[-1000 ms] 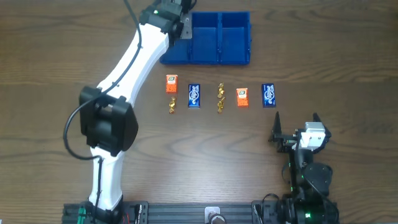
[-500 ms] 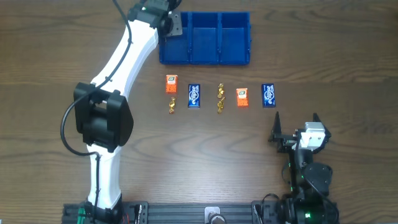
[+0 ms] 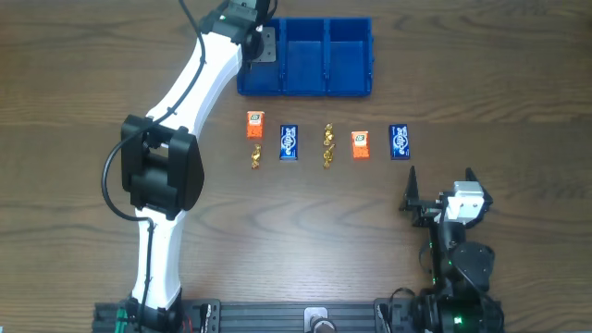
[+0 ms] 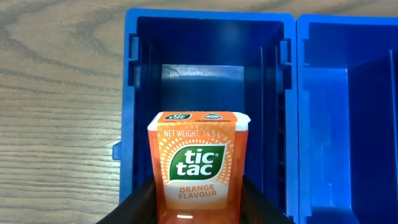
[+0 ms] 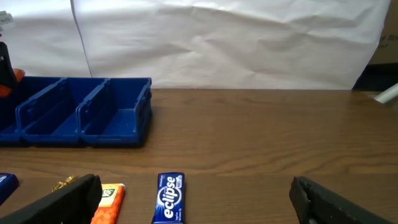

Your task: Sort Candies Into Trays

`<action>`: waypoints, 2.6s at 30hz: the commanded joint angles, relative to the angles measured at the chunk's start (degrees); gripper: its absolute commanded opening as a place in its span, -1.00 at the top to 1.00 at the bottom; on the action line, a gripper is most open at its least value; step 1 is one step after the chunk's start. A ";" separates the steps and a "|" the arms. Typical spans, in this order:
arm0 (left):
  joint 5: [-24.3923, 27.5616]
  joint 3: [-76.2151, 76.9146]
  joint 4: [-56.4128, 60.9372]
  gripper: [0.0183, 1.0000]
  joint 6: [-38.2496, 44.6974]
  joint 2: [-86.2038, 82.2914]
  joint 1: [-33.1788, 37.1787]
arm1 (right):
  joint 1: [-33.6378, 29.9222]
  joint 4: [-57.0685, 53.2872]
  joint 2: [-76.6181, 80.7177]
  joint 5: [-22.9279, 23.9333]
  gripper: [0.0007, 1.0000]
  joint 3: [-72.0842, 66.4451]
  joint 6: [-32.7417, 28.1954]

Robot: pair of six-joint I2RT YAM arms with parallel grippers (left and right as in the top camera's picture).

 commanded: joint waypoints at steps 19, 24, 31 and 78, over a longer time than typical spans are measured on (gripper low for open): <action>-8.28 -30.23 -0.96 -1.00 -8.50 -32.44 -9.35 | 0.15 -0.24 -0.20 -0.11 -1.00 -0.13 0.63; -3.87 -42.60 7.58 -0.99 -8.48 -28.37 -6.73 | 0.15 -0.26 -0.20 -0.11 -1.00 -0.13 0.63; -0.26 -42.75 10.34 -0.95 -7.80 -19.93 -5.31 | 0.15 -0.26 -0.20 -0.11 -1.00 -0.13 0.63; -8.24 -7.91 0.85 0.47 -1.81 -17.55 -4.87 | 0.15 -0.24 -0.20 -0.11 -1.00 -0.13 0.63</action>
